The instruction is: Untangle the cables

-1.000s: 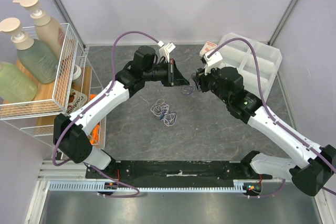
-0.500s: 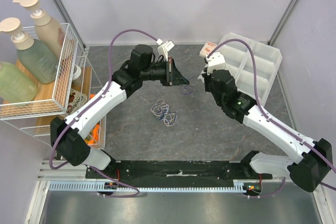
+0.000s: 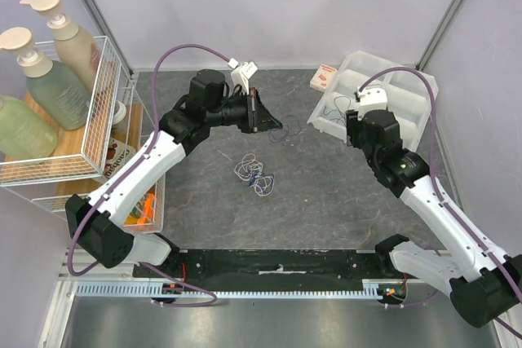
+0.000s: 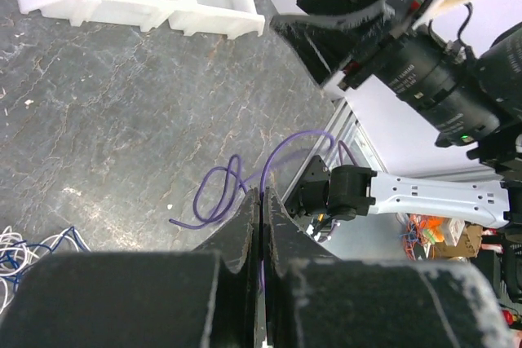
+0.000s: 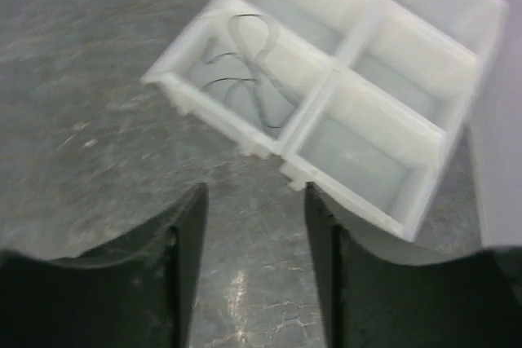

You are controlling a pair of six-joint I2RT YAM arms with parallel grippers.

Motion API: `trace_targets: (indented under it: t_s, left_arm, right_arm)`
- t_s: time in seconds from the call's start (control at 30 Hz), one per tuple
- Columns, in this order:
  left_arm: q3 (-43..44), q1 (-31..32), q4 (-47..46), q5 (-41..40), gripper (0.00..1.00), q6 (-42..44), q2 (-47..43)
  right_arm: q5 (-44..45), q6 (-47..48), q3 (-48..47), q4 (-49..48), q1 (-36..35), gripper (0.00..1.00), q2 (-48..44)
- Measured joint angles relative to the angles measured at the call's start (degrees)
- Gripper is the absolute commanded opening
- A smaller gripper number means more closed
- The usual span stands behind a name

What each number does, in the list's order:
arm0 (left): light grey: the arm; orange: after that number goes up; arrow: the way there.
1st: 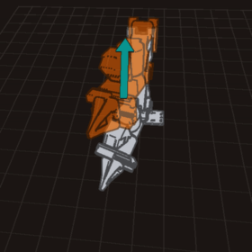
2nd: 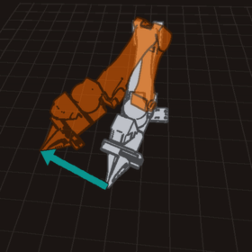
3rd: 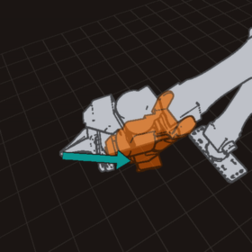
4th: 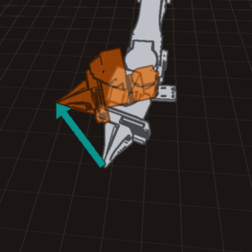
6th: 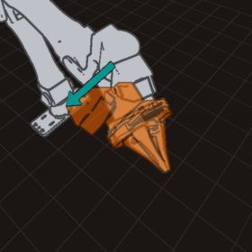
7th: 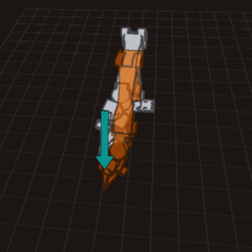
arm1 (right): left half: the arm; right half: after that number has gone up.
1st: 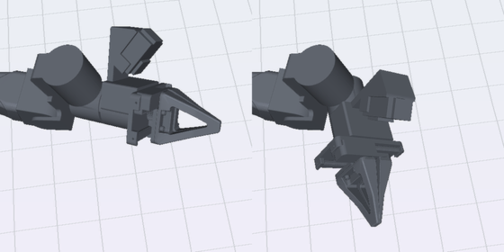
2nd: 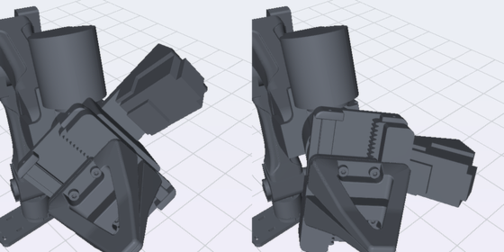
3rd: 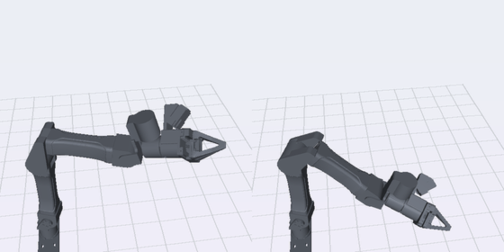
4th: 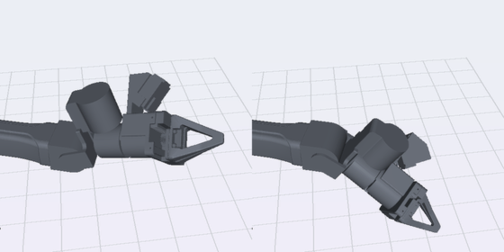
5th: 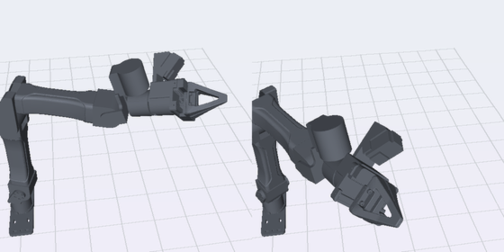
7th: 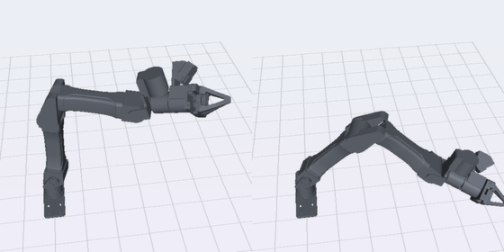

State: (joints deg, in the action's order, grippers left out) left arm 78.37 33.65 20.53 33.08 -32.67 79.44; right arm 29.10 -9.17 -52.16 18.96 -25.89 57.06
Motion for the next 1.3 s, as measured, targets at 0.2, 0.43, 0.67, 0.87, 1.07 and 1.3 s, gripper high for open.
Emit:
trace_targets:
  t_s: [0.2,0.43,0.67,0.87,1.07,1.3]
  left_arm:
    - [0.0,-0.2,0.7,0.2,0.02,0.8,0.2]
    - [0.0,-0.2,0.9,0.6,0.02,1.5,0.8]
    - [0.0,-0.2,0.9,1.8,0.02,1.7,1.2]
    - [0.0,-0.2,0.9,3.1,0.02,1.7,1.4]
    - [0.0,-0.2,0.7,4.1,0.02,1.7,1.4]
    - [-0.3,-0.2,0.1,4.3,0.02,1.7,1.4]
  right_arm:
    - [-26.1,3.4,-8.2,3.3,0.1,0.69,1.4]
    - [-50.4,-0.9,-14.1,-1.8,0.1,0.62,4.3]
    - [-61.3,-3.9,-14.0,-3.8,-1.0,0.55,6.2]
    - [-57.2,-3.4,-13.9,-3.9,-2.1,0.54,6.6]
    - [-54.6,-2.4,-13.9,-3.5,-3.7,0.28,8.2]
    - [-50.4,-2.8,-14.5,-2.8,-4.4,0.00,8.5]
